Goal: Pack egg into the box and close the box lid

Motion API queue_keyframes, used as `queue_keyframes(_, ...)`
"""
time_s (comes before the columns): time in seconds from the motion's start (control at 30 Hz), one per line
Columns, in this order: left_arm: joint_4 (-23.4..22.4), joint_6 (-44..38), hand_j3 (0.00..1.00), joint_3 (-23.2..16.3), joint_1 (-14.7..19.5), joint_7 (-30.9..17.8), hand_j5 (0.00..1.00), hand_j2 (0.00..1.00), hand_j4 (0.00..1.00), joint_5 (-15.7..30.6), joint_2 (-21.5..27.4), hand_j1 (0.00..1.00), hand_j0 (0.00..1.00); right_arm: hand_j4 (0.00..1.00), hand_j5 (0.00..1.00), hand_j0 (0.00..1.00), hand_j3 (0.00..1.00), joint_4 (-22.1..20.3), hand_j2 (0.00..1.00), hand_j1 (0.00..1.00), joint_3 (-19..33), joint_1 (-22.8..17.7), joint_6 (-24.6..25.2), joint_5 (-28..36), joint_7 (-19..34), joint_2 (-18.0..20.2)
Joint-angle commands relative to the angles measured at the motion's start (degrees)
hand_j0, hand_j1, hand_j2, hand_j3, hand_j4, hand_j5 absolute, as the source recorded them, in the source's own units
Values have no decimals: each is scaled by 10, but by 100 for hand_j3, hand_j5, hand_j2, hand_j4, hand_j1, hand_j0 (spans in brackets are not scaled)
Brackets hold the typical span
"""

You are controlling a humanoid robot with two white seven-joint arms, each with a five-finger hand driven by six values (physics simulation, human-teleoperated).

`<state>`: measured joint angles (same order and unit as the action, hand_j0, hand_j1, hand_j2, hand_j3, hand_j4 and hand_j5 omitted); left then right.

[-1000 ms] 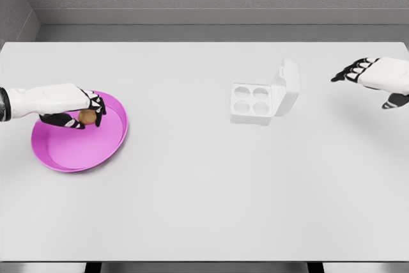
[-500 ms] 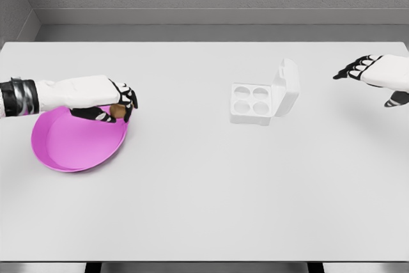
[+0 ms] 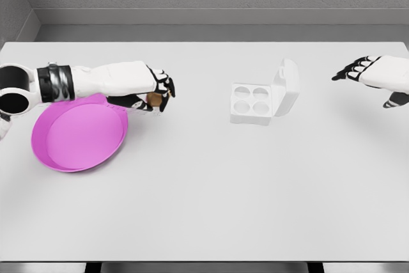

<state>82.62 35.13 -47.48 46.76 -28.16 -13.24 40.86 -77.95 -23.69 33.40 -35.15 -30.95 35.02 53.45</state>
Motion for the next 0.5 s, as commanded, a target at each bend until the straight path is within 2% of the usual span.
queue_keyframes(0.0,-1,-1,35,0,0,-1,35,35,35,2,-22,35,35,100,100,100,100,0,100,100,0,0,1,5,0,1)
queue_keyframes(0.3,-6,-1,35,-2,11,-1,35,35,35,0,-82,35,35,100,100,100,100,-1,100,100,0,0,1,5,0,0)
queue_keyframes(0.4,-37,-1,35,-9,28,-1,35,35,35,0,-114,35,35,100,100,100,100,-2,100,100,0,0,1,5,0,0)
queue_keyframes(0.47,-41,-1,35,-9,30,-1,35,35,35,1,-123,35,35,100,100,100,100,-3,100,100,0,0,1,5,0,-1)
